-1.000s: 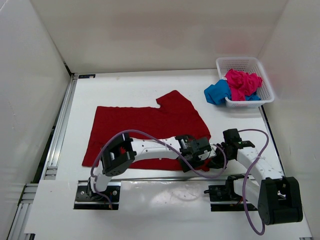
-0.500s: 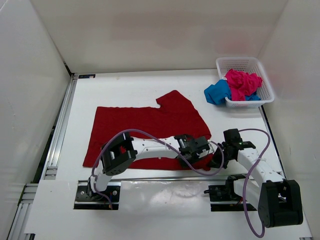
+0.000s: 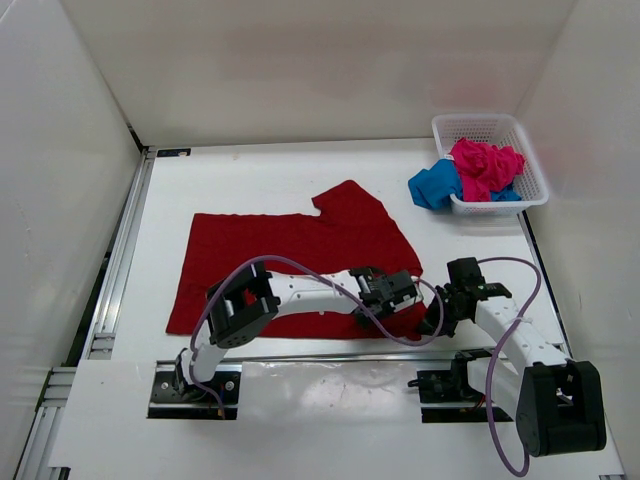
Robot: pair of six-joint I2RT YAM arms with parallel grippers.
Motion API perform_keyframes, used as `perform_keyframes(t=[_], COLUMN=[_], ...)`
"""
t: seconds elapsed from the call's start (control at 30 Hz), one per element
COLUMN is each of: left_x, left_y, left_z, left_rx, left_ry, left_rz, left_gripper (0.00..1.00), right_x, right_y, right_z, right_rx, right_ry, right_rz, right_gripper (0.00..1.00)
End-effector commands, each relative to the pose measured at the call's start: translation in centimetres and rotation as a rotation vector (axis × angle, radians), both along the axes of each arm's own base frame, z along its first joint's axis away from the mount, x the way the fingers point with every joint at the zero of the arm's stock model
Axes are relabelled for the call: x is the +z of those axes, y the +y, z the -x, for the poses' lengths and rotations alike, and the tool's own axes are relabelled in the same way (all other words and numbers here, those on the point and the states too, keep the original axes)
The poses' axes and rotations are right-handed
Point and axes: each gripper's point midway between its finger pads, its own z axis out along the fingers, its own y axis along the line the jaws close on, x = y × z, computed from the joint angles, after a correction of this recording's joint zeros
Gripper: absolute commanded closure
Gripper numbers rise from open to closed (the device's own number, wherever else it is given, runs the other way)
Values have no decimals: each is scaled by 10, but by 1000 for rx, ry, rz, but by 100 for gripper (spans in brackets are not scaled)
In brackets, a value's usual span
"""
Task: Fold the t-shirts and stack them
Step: Fold the flattened tshirt in 1/3 of the way
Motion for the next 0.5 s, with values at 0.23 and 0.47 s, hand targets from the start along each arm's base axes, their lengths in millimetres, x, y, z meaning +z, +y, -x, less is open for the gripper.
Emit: perform_keyframes(t=[0.23, 0.47], left_x=[66, 52], left_y=[15, 33], left_z=[-65, -106], left_rx=[154, 260], left_ry=[67, 141], left_rz=[173, 161], left_gripper=[88, 88], right_x=[-5, -6], right_y=[-11, -12], right_z=[1, 2], right_rx=[-1, -3], right_ry=[16, 34], right_rz=[64, 76], right_gripper=[91, 91])
